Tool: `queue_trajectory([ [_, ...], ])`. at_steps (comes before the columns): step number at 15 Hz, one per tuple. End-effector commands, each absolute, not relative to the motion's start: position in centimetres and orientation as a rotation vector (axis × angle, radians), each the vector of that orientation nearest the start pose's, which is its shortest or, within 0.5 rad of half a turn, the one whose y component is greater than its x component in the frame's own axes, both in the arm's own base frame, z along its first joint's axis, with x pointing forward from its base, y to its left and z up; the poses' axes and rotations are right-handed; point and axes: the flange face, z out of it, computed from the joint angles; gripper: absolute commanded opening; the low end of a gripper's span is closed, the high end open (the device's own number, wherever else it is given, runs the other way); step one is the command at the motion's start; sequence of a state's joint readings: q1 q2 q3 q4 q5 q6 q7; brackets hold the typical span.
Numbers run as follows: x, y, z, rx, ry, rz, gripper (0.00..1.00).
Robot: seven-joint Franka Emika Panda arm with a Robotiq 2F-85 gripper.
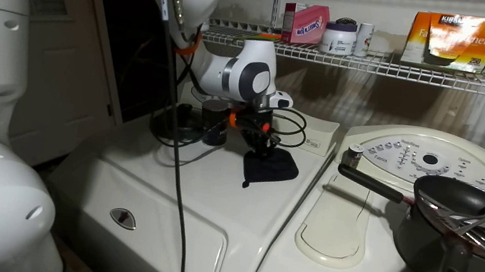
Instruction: Use the black object to wipe the washer
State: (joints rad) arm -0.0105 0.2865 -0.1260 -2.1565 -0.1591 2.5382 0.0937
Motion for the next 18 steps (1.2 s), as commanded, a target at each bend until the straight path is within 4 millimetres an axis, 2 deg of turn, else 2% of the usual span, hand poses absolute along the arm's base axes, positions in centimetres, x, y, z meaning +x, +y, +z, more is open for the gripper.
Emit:
queue_trajectory([
  [1,57.3,-13.2,24.1,-3.345,0.405,-0.041,0.03],
  [4,57.2,-16.8,23.3,-3.359,0.61,-0.01,0.03],
  [10,57.2,-22.0,22.8,-3.387,0.989,-0.047,0.03],
  [13,57.4,-23.0,23.2,-3.384,1.164,-0.084,0.03],
  [15,57.5,-23.7,24.2,-3.398,1.281,-0.131,0.03],
  [18,57.4,-21.7,27.7,-3.354,1.263,-0.202,0.03],
])
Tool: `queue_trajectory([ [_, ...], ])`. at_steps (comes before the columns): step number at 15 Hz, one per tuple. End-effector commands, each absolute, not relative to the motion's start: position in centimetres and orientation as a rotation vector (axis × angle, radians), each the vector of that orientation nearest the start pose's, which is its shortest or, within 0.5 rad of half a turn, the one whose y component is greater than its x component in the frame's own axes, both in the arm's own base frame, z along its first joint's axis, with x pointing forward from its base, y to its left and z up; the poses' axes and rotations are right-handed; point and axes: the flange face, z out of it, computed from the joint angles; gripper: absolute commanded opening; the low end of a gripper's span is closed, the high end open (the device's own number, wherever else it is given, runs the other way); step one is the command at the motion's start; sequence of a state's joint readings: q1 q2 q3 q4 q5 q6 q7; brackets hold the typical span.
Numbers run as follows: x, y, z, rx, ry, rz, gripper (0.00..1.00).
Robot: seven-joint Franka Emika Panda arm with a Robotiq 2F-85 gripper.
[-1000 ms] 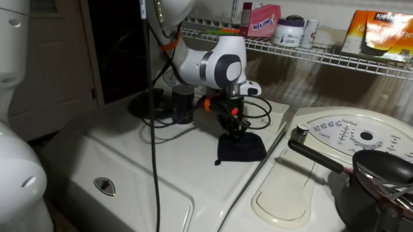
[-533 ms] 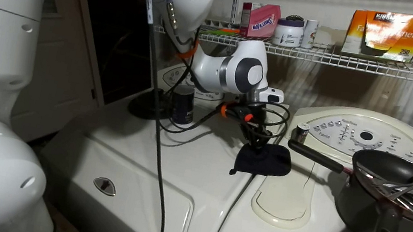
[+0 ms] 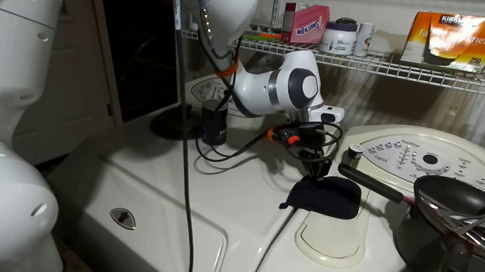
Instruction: Use the black object to wipe the washer
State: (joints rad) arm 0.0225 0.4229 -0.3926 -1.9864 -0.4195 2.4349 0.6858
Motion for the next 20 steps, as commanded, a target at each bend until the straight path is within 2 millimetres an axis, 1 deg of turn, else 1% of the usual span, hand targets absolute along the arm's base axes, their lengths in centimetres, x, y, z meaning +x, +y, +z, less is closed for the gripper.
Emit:
queue_trajectory([
  [1,57.2,-21.2,28.5,-3.344,1.234,-0.216,0.03],
  [4,56.6,-19.8,31.1,-3.316,1.129,-0.323,0.03],
  [6,56.2,-18.4,33.3,-3.289,1.012,-0.439,0.03],
  [8,55.7,-16.5,34.8,-3.274,0.84,-0.519,0.03],
  [10,55.3,-14.2,35.4,-3.289,0.653,-0.564,0.03],
  [11,54.7,-12.8,35.5,-3.304,0.554,-0.566,0.03],
  [13,53.9,-10.6,35.3,-3.311,0.373,-0.565,0.03],
  [15,52.8,-8.4,34.6,-3.304,0.193,-0.547,0.03],
  [18,51.1,-5.4,32.9,-3.28,-0.08,-0.487,0.03],
  [20,50.0,-3.8,31.7,-3.247,-0.24,-0.423,0.03],
])
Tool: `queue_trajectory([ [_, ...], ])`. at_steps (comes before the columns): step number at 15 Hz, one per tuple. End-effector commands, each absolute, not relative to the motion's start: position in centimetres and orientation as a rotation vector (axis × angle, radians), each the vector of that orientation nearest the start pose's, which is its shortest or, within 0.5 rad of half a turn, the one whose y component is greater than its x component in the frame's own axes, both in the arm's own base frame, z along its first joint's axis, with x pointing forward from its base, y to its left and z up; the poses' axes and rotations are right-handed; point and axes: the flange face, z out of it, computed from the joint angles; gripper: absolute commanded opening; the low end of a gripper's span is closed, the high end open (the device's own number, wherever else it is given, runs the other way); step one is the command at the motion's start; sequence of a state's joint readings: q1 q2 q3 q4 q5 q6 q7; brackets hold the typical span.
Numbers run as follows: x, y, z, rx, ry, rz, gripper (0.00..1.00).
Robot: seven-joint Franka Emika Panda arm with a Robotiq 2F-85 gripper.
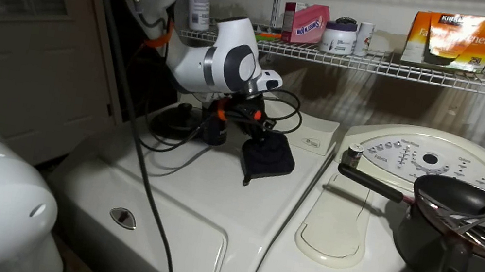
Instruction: Use the black object to wipe the washer
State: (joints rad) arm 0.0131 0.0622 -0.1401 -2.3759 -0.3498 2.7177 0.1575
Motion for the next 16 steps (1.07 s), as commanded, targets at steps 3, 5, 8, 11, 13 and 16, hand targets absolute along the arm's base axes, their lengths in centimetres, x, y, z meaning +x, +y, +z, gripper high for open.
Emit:
queue_trajectory([
  [3,49.1,-2.2,29.5,-3.188,-0.466,-0.266,0.03],
  [5,48.9,-2.8,28.5,-3.198,-0.528,-0.175,0.03],
  [8,48.9,-3.9,28.5,-3.205,-0.541,-0.117,0.36],
  [11,48.8,-5.1,30.5,-3.201,-0.424,-0.074,0.44],
  [13,48.4,-6.2,32.9,-3.156,-0.31,-0.038,0.58],
  [16,48.1,-8.4,37.2,-3.104,-0.036,0.058,0.78],
])
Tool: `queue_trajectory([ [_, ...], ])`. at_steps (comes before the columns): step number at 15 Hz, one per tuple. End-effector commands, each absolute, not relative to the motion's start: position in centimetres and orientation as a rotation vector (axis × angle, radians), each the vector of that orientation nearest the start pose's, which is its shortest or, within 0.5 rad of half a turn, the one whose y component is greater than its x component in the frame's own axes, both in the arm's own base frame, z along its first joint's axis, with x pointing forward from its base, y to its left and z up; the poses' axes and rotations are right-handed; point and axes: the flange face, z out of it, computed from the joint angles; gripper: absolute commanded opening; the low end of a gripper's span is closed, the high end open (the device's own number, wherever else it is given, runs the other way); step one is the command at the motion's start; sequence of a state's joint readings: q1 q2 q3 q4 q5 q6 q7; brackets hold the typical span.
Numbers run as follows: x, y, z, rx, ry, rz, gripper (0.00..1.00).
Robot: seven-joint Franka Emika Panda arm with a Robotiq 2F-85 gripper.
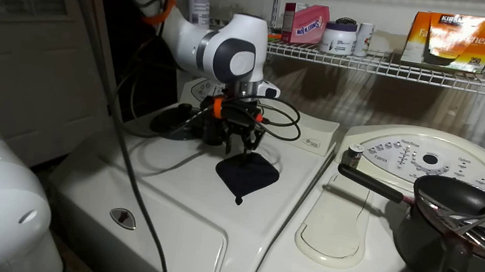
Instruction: Use the black object to wipe the washer
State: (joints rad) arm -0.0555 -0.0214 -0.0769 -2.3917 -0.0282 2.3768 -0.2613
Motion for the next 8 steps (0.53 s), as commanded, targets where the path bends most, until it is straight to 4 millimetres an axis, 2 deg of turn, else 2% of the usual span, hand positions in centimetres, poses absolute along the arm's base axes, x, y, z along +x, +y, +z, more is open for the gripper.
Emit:
queue_trajectory([
  [1,48.0,-9.2,38.7,-3.083,0.035,0.077,0.84],
  [3,47.4,-10.9,42.0,-3.036,0.179,0.061,0.98],
  [4,47.1,-11.4,43.3,-3.02,0.242,-0.018,0.99],
  [5,46.6,-11.8,44.2,-3.036,0.16,-0.116,1.0],
  [6,47.7,-11.5,42.4,-3.064,0.151,-0.021,0.93],
  [7,47.4,-11.9,43.5,-3.061,0.161,-0.059,1.0],
  [8,47.1,-12.1,44.2,-3.06,0.165,-0.081,1.0],
])
